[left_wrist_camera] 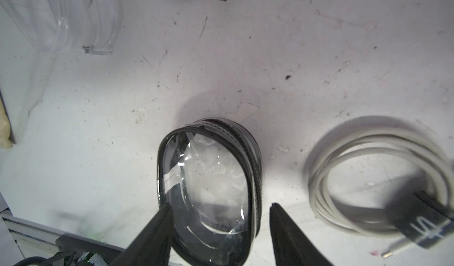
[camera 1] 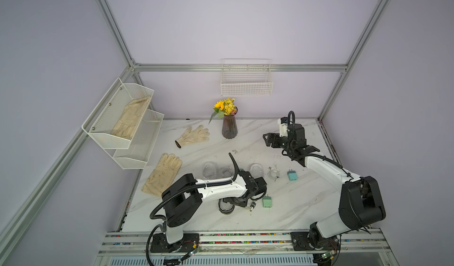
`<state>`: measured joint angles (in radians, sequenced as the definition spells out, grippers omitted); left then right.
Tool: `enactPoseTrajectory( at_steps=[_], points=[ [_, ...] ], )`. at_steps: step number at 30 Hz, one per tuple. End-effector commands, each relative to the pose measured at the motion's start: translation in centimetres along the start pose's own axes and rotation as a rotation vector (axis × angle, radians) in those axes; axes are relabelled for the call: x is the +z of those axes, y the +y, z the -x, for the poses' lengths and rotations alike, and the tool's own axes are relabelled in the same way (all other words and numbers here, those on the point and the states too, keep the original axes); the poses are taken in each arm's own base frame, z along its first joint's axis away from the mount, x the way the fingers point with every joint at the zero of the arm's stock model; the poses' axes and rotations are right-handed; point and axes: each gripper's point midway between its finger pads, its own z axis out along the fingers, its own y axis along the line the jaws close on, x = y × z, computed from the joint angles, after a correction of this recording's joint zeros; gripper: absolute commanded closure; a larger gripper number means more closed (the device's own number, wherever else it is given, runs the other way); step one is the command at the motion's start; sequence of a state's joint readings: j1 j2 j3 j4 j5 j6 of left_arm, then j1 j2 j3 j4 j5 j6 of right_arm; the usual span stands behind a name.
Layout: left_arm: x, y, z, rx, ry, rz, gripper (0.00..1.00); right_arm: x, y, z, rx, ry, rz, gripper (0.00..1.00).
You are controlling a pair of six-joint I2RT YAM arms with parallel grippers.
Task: Pack away charging kits
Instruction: Pick up the storage bag at the center of the board.
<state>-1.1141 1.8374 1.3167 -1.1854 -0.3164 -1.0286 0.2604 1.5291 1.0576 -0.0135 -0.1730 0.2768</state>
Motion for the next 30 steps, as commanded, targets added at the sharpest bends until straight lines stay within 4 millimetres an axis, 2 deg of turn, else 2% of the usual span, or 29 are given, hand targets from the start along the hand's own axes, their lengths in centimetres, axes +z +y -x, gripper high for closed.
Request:
enactPoseTrajectory(
  at_steps=[1,6,11,18,21,23,25,30],
  points=[
    [0.1,-0.4,1.2,-0.009,-0.024,-0.041,0.37,-0.7,0.9,1.0,-0.001,-0.036,0.032,0.14],
    [0.9,0.2,0.8,-0.015,-0.009,-0.036,0.37,-0.5,1.0,0.8,-0.003,-0.034,0.039,0.14],
    [1.9,0.2,-0.1,-0.010,0.015,-0.045,0.41,-0.3,1.2,0.8,-0.001,-0.032,0.052,0.15],
    [2.6,1.3,-1.3,-0.027,0.024,-0.049,0.45,-0.3,1.3,0.7,-0.001,-0.033,0.059,0.16],
    [2.8,1.0,-1.4,-0.024,0.022,-0.074,0.53,-0.2,1.4,0.7,0.001,-0.032,0.066,0.17],
    [2.9,0.7,-1.5,-0.025,0.019,-0.098,0.67,-0.3,1.5,0.7,-0.001,-0.031,0.069,0.18],
    [2.9,0.7,-1.6,-0.028,0.019,-0.110,0.75,-0.3,1.4,0.7,0.000,-0.032,0.068,0.18],
    [2.8,0.9,-1.8,-0.037,0.015,-0.135,0.84,-0.4,1.8,0.5,-0.003,-0.025,0.074,0.20]
  ],
)
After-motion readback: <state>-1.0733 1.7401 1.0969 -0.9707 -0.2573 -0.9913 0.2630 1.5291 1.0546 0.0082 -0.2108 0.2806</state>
